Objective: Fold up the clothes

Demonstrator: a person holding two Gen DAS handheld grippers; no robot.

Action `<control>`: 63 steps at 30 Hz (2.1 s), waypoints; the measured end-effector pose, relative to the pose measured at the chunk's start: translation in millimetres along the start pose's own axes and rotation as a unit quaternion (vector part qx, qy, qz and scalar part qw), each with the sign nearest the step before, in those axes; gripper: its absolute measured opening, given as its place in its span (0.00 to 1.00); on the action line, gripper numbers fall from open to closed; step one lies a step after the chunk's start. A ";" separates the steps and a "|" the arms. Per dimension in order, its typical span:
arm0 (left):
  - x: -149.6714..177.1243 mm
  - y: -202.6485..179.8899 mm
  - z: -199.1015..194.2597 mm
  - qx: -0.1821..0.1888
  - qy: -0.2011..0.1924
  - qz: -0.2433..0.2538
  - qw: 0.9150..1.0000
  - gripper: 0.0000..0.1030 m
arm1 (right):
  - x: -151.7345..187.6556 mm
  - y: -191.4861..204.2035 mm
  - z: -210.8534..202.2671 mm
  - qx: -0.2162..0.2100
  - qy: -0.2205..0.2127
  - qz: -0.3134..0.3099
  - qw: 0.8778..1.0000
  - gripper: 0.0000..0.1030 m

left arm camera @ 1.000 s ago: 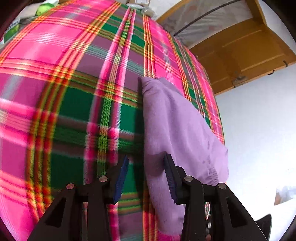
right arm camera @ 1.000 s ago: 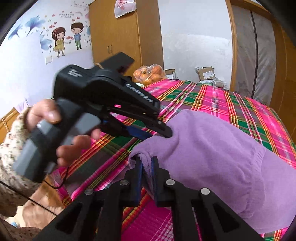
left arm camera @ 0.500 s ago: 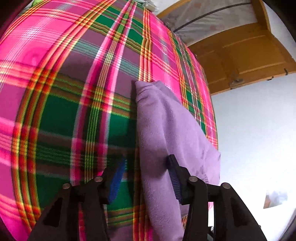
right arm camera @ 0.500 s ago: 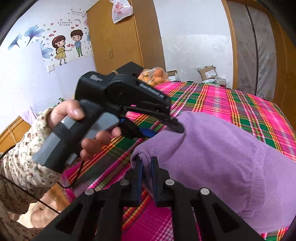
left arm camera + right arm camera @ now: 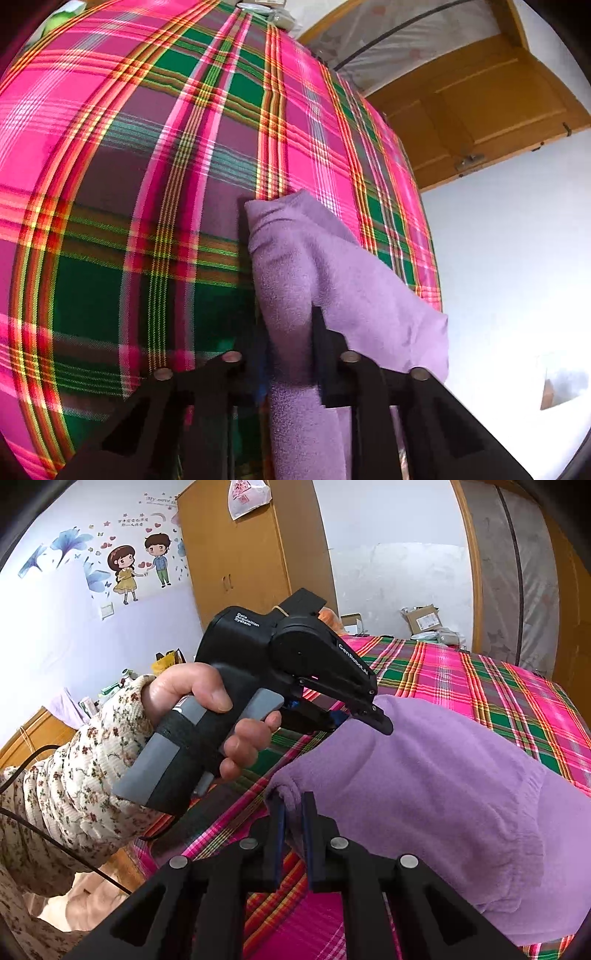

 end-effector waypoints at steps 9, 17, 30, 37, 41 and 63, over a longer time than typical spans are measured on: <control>3.2 4.5 -18.7 0.024 -0.024 0.003 0.999 0.12 | -3.4 9.3 5.3 -0.001 0.002 -0.013 1.000 0.09; 4.1 19.9 -26.0 0.028 -0.030 -0.002 0.999 0.11 | -5.6 24.0 12.7 -0.007 0.011 -0.028 1.000 0.09; 13.8 56.3 -66.3 0.014 -0.048 -0.011 0.999 0.12 | -4.3 57.9 28.6 -0.044 0.033 -0.058 0.997 0.09; 19.4 75.4 -83.2 0.003 -0.056 -0.022 0.998 0.12 | -4.8 78.0 36.9 -0.064 0.042 -0.068 0.995 0.09; 24.3 87.8 -96.1 -0.003 -0.061 -0.028 0.998 0.12 | -4.0 88.1 41.6 -0.076 0.047 -0.075 0.993 0.09; 44.7 147.5 -147.0 -0.051 -0.084 -0.081 0.992 0.12 | -4.1 141.8 74.0 -0.154 0.078 -0.101 0.980 0.09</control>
Point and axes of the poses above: each gripper's, at about its wrist camera, not at the fingertips, and z roughly the way its jaws point, y to its left, x to its underside, the point moved 2 cm from there along z, roughly the way its jaws point, and after that the axes turned 4 degrees about z, right-handed, at the moved point
